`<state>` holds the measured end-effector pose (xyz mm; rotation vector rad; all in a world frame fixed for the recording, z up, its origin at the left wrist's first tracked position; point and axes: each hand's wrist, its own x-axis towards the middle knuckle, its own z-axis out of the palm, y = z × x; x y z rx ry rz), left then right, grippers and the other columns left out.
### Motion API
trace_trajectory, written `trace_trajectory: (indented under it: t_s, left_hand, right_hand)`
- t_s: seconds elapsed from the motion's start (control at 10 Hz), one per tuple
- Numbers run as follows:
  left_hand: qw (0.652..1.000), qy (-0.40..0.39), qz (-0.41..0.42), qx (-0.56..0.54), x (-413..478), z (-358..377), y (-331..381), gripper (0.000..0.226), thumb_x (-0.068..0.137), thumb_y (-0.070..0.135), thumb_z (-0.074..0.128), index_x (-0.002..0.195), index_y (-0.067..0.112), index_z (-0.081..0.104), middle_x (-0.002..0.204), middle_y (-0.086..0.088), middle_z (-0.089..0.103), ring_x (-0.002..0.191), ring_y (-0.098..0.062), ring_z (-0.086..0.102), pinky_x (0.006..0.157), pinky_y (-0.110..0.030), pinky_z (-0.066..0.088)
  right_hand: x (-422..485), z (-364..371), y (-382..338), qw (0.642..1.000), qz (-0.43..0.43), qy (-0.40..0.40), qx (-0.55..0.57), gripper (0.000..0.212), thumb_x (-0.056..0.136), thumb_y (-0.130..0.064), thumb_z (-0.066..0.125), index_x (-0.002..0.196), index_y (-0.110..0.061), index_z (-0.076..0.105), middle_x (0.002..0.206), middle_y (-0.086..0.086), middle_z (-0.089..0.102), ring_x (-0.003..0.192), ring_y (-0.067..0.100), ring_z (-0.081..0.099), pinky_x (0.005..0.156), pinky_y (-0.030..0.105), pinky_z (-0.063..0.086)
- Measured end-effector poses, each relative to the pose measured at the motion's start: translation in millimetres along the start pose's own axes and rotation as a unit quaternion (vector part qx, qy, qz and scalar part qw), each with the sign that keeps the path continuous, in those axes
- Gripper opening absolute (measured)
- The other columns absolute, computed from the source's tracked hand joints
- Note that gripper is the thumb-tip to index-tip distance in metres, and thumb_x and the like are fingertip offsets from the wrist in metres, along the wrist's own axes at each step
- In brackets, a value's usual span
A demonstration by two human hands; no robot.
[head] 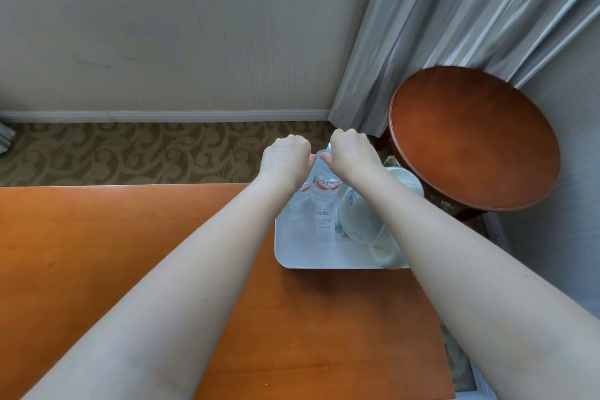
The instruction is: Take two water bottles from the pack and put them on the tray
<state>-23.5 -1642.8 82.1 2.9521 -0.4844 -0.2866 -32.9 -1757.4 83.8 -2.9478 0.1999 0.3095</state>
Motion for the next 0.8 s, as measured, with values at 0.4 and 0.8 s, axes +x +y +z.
trace_trajectory:
  t_s: [0.4, 0.8]
  left_hand:
    - [1.0, 0.004, -0.009, -0.002, -3, -2, -3, 0.035, 0.098, 0.032, 0.045, 0.108, 0.0, 0.058, 0.104, -0.015, 0.064, 0.085, -0.028, 0.057, 0.065, -0.031, 0.038]
    - [0.987, -0.116, -0.063, -0.089, 2, -22, -15, 0.067, 0.091, 0.058, 0.04, 0.13, 0.004, 0.043, 0.124, -0.012, 0.056, 0.106, -0.029, 0.057, 0.077, -0.037, 0.05]
  right_hand:
    - [-5, 5, -2, 1.0, 0.006, 0.019, 0.003, 0.034, 0.093, -0.027, 0.055, 0.112, 0.001, 0.052, 0.111, 0.02, 0.063, 0.104, 0.037, 0.058, 0.071, 0.037, 0.044]
    - [-23, -32, 21, 0.982, 0.064, -0.095, 0.152, 0.063, 0.093, -0.043, 0.047, 0.143, -0.012, 0.026, 0.139, 0.016, 0.047, 0.12, 0.034, 0.05, 0.096, 0.042, 0.046]
